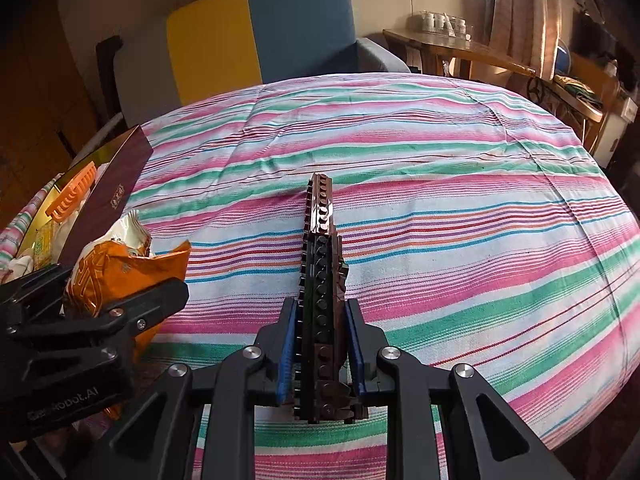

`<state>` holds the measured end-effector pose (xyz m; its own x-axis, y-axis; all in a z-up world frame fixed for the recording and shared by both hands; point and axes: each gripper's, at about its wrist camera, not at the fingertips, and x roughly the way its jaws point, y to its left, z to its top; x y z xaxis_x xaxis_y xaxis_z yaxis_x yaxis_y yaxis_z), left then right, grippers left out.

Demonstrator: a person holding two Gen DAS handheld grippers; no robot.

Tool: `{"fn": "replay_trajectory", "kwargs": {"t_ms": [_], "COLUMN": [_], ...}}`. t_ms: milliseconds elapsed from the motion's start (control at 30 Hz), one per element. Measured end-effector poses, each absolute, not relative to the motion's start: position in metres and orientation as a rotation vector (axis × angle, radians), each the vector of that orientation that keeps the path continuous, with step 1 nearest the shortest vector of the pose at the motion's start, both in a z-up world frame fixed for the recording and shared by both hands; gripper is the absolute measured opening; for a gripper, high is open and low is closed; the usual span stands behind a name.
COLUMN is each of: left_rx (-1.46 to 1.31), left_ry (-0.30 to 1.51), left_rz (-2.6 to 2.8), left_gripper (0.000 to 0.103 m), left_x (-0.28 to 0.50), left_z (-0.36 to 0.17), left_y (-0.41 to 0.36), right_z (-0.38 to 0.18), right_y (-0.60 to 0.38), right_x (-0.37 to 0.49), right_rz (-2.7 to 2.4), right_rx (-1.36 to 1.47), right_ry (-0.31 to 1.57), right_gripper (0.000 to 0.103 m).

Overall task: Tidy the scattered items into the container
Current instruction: 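Lift the snack bag and rail piece and carry both toward the gold tray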

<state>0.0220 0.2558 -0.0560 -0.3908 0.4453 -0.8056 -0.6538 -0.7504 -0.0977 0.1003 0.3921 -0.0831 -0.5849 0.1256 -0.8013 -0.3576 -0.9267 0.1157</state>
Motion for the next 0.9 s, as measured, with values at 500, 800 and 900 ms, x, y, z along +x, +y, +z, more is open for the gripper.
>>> {"fn": "replay_trajectory", "kwargs": {"t_ms": [500, 800, 900], "left_rx": [-1.032, -0.996, -1.004], "left_ry": [0.169, 0.079, 0.05], "left_rz": [2.232, 2.379, 2.445], "left_gripper": [0.064, 0.064, 0.064], "left_x": [0.019, 0.004, -0.007], "left_z": [-0.008, 0.018, 0.02], "left_y": [0.209, 0.153, 0.129], "right_z": [-0.041, -0.01, 0.0], "right_y": [0.369, 0.335, 0.317], "right_x": [0.099, 0.067, 0.052], "right_rz": [2.667, 2.82, 2.884], "right_rx": [-1.147, -1.111, -1.107], "right_ry": [0.382, 0.37, 0.361], "right_gripper": [0.023, 0.023, 0.023]}}
